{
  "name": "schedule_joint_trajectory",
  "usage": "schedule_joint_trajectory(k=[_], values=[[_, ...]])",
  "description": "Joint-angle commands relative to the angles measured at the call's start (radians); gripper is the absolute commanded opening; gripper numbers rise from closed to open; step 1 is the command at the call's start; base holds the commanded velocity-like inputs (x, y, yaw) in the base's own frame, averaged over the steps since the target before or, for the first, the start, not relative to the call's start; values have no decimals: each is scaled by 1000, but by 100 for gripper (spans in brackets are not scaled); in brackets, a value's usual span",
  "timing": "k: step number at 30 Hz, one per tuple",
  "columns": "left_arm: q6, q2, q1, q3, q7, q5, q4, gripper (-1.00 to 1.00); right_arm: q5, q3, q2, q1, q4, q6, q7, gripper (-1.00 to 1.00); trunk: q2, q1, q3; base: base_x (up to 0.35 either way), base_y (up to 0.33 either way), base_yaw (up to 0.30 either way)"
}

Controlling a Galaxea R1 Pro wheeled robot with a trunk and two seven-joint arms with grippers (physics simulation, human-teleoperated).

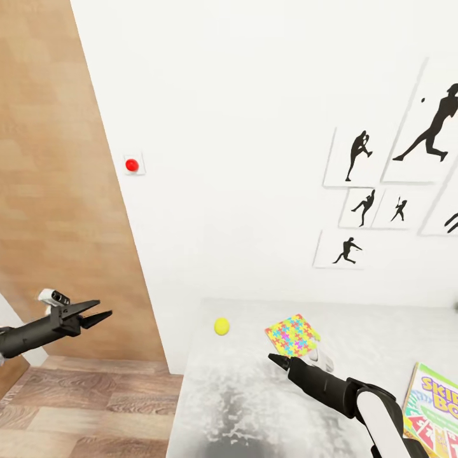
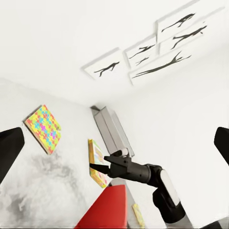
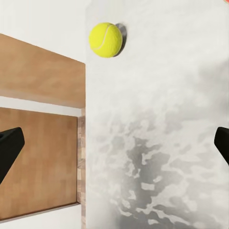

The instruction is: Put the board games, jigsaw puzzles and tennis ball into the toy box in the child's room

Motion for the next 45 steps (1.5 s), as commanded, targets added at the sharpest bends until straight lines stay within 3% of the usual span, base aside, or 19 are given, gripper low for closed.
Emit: schedule_joint_trajectory(k=[1, 5, 9, 15, 37, 45], values=[[11, 0, -1, -15, -2, 0, -1, 100, -11, 0, 0, -1, -1, 4, -10, 100, -2, 1, -2, 1, -1, 0], [12, -15, -4, -133, 62, -2, -48, 100, -11, 0, 0, -1, -1, 4, -11, 100, -2, 1, -2, 0, 0, 0], [16, -67, -5, -176, 182, -2, -112, 100, -11, 1, 1, -1, -1, 4, -11, 100, -2, 1, -2, 0, 0, 0], [16, -86, -5, -180, 238, -1, -137, 100, -11, 2, 1, -1, -1, 3, -11, 100, -2, 1, -2, 0, 0, 0], [9, -86, -5, -177, 246, 4, -141, 100, -11, -1, 0, -1, -1, 3, -10, 100, -2, 1, -2, 56, 10, -4], [10, -85, -5, -177, 246, 5, -141, 100, -14, -3, -1, -1, -1, 5, -10, 100, -2, 1, -2, 1, 0, -162]])
